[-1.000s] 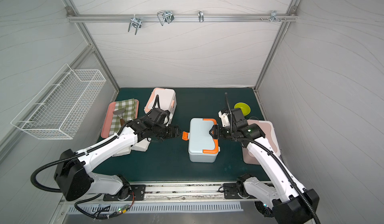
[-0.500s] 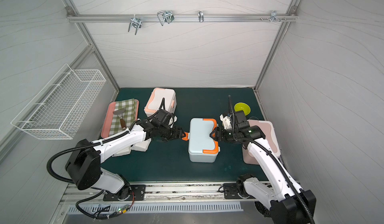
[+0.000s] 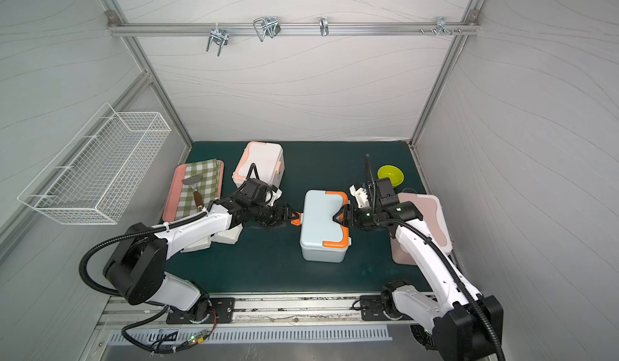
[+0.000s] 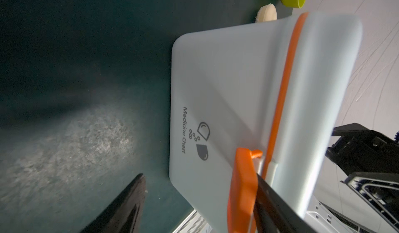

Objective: Open first aid kits and take out gauze
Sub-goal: Open the fastener of the first aid kit.

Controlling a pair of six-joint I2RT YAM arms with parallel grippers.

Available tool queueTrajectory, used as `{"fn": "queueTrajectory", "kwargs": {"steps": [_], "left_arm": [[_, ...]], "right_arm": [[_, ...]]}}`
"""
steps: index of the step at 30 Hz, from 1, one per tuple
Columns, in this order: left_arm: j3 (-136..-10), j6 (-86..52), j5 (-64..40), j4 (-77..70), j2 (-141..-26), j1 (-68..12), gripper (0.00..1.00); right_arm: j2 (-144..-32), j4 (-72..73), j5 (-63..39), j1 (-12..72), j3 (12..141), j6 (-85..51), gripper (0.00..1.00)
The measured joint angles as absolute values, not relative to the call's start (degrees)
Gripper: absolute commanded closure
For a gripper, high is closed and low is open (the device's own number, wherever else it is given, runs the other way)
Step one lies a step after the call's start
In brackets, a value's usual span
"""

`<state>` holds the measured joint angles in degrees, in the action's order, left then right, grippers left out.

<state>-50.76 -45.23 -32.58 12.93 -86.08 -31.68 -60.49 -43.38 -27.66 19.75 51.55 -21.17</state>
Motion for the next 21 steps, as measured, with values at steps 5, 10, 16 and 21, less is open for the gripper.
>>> {"fn": "queueTrajectory", "kwargs": {"steps": [5, 10, 16, 21], "left_arm": [[-50.41, -45.23, -32.49, 12.97, -86.00, -31.64, 0.29], [-50.41, -45.23, -32.40, 12.71, -86.30, -31.64, 0.31], [-50.41, -45.93, -32.84, 11.18, -88.62, -31.59, 0.32], [-50.19, -46.52, -32.53, 11.27, -88.40, -31.03, 0.29]], "right_arm": [[-60.55, -43.38, -27.70, 19.73, 51.57, -21.15, 0.29], [-61.41, -43.18, -28.84, 19.73, 51.57, -21.15, 0.30], [-62.74, -42.19, -30.96, 20.27, 51.57, -21.19, 0.30], [-63.68, -41.98, -30.00, 21.50, 51.57, -21.23, 0.30]]}}
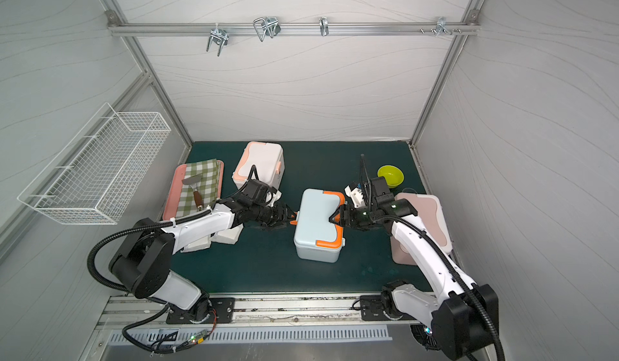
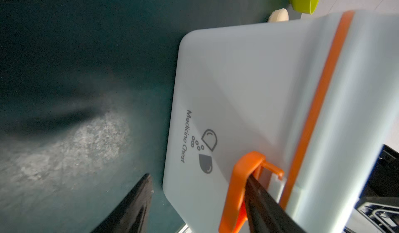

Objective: Open first aid kits and take out gauze
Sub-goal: Open the fastener of the first aid kit, then open the lid of the first aid kit.

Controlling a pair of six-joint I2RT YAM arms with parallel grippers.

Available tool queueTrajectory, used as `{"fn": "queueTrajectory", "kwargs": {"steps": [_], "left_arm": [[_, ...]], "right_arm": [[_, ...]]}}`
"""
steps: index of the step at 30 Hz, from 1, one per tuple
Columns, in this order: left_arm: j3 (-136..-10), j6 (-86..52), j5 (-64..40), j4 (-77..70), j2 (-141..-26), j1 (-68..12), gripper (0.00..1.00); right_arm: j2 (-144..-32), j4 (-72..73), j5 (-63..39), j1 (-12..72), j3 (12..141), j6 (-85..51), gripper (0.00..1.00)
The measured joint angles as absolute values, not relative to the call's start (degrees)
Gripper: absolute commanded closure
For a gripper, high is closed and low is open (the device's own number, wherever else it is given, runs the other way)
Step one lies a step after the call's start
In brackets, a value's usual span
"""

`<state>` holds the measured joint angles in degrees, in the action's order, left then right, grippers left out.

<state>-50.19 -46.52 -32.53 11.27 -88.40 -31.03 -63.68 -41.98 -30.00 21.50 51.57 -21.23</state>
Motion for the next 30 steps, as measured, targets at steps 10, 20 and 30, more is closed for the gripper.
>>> {"fn": "queueTrajectory", "kwargs": {"steps": [10, 20, 30], "left_arm": [[-49.80, -43.66, -27.20, 19.90, -78.17, -31.07, 0.20], [-56.38, -43.44, -28.34, 22.90, -76.49, -33.45, 0.33], [-60.27, -42.52, -28.64, 22.96, -81.80, -35.97, 0.35]], "right_arm": [[-62.78, -42.44, -24.95, 21.08, 52.23, -21.47, 0.26], [-66.24, -39.00, -30.11, 20.75, 52.23, -22.06, 0.52], [-68.20, -37.08, -32.42, 20.78, 52.23, -22.55, 0.53]]}}
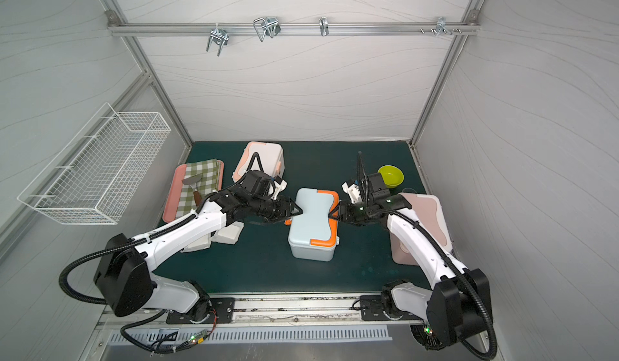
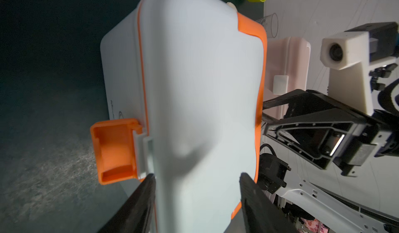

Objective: Open first aid kits and take out gauze
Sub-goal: Open the lid of the first aid kit.

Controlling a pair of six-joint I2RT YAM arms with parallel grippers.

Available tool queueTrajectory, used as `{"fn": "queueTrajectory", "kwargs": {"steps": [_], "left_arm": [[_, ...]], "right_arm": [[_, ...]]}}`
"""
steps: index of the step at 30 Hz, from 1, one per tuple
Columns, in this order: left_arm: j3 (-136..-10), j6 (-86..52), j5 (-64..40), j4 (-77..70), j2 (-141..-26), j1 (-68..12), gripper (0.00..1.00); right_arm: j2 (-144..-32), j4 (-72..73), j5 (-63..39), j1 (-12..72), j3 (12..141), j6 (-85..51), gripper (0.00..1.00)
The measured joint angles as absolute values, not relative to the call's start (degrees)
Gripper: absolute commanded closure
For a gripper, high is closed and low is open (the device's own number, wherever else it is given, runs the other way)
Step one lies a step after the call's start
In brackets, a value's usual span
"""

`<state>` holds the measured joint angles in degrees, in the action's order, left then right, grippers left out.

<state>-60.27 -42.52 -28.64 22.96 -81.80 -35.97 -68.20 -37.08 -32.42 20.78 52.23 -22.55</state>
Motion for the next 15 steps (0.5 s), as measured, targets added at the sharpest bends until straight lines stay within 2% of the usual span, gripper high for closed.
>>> {"fn": "queueTrajectory", "kwargs": {"steps": [4, 15], "left_arm": [[-60.27, -42.11, -27.90, 23.24, -81.84, -35.97, 0.30], [-60.29, -42.06, -28.03, 22.61, -82.87, -35.90, 0.33]], "right_arm": [[-68.42, -36.82, -32.51, 21.06, 52.23, -22.55, 0.53], [-69.19, -36.84, -32.16, 22.33, 52.23, -22.55, 0.53]]}}
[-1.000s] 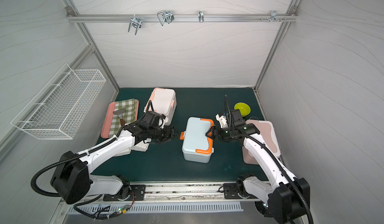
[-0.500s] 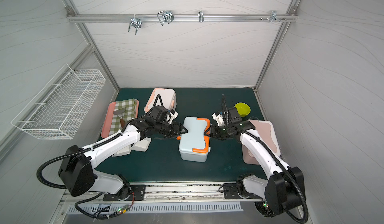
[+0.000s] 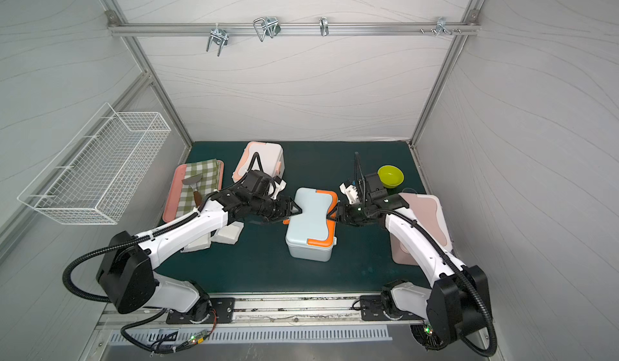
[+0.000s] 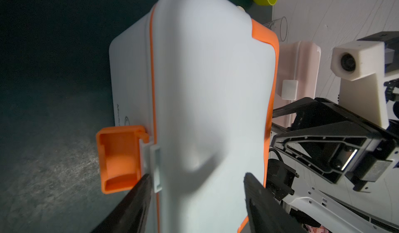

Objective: Open first aid kits and take out gauze
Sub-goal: Open the lid of the first aid kit.

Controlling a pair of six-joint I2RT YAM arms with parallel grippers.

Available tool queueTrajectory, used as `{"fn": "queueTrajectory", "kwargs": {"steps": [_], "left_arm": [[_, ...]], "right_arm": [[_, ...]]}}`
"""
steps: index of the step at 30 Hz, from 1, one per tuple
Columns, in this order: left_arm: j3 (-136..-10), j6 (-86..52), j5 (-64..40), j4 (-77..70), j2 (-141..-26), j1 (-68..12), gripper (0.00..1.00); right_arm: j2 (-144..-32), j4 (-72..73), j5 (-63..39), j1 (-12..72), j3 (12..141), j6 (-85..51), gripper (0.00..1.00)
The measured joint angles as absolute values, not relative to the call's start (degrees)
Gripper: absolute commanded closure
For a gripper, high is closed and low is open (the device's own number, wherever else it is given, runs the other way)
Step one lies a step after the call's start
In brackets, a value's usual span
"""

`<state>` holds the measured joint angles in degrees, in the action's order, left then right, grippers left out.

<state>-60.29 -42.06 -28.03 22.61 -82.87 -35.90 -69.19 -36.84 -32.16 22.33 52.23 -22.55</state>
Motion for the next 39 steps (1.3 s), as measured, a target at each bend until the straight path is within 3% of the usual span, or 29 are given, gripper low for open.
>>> {"fn": "queueTrajectory", "kwargs": {"steps": [27, 34, 39], "left_arm": [[-54.87, -51.16, -34.02, 15.05, -78.04, -32.25, 0.34], [-54.70, -52.64, -36.38, 11.49, -75.99, -32.42, 0.34], [-55.22, -52.75, -37.80, 10.24, -75.96, -32.82, 0.34]], "right_arm": [[-74.89, -37.47, -30.76, 26.13, 56.73, -23.55, 0.43], [-74.48, -38.65, -28.32, 27.77, 58.54, -23.83, 0.17], [-70.96, -39.70, -25.02, 28.08, 59.07, -23.66, 0.04]]}}
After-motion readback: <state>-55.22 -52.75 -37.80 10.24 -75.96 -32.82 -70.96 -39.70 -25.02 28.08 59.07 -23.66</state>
